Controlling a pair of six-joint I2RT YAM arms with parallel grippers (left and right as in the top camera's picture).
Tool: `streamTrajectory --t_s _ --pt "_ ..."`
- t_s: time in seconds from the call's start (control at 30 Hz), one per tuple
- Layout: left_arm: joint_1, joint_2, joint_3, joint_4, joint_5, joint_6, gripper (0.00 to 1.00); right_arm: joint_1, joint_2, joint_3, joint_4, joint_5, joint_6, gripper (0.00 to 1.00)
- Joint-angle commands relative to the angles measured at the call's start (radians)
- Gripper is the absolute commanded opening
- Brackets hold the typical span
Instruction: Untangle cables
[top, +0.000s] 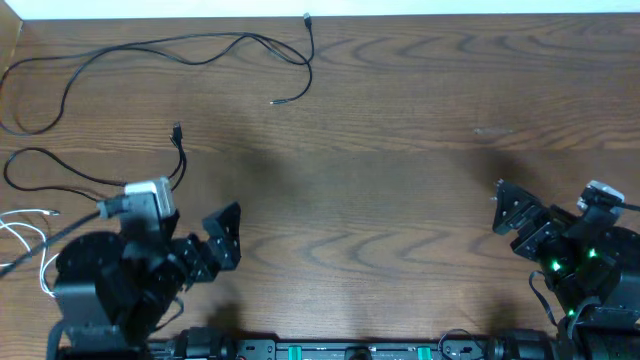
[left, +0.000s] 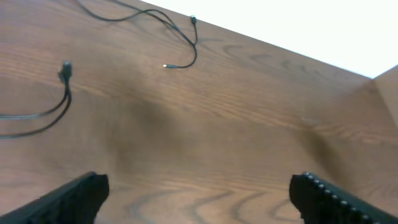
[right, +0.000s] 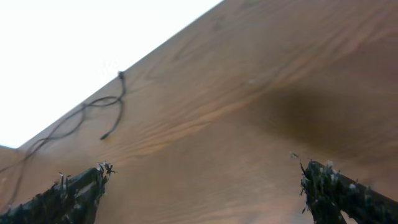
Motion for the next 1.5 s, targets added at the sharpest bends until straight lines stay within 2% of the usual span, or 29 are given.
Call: streamTrajectory --t_s 0.0,1.47 --pt "-0.002 -0.013 0.011 -0.014 -0.029 0.013 1.0 -0.006 0.002 0.012 -0.02 0.055 -0.017 0.99" --pt "-0.002 -0.012 0.011 -0.018 -0.029 0.013 1.0 -0.006 0.004 0.012 -0.042 0.056 -0.017 0.99"
